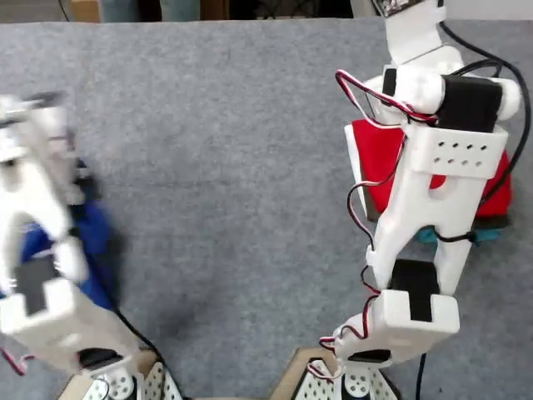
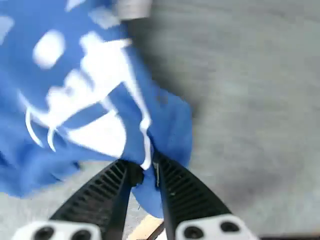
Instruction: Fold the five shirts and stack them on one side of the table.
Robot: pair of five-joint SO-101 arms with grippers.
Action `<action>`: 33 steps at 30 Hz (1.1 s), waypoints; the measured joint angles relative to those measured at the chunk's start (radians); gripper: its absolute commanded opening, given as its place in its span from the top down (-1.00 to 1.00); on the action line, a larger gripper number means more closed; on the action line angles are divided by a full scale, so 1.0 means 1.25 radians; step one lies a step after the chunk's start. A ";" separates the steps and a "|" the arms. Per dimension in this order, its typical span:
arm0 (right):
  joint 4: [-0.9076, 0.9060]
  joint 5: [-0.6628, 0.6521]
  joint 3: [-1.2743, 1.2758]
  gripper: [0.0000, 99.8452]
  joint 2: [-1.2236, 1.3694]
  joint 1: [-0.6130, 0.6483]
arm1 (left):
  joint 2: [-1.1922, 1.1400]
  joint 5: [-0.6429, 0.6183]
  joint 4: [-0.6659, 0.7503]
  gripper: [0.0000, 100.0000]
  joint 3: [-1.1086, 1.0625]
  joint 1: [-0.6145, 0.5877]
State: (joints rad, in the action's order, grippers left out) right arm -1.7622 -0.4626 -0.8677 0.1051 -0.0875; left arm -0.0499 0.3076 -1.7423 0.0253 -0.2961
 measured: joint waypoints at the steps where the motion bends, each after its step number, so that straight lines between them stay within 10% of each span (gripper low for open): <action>1: 0.000 0.007 0.000 0.95 0.000 0.000 | 0.036 0.000 0.000 0.94 -0.039 0.085; 7: 0.000 0.014 0.004 0.63 0.000 -0.001 | 0.146 0.053 0.065 0.73 -0.217 0.597; 11: 0.000 0.014 0.004 0.24 0.000 -0.001 | 0.166 0.005 0.066 0.46 -0.230 0.648; 18: 0.000 0.014 0.103 0.20 -0.001 0.087 | 0.242 -0.236 0.016 0.46 -0.150 0.260; 28: 0.076 0.014 0.394 0.20 0.001 0.563 | 0.174 -0.153 0.183 0.47 -0.358 -0.599; 33: 0.109 0.014 0.401 0.20 0.080 0.685 | 0.055 -0.157 0.382 0.46 -0.457 -0.724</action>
State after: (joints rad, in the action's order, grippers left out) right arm -1.6256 -0.4457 -0.3659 0.2048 0.7687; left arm 0.0192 0.1112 -1.2651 -0.5455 -1.2014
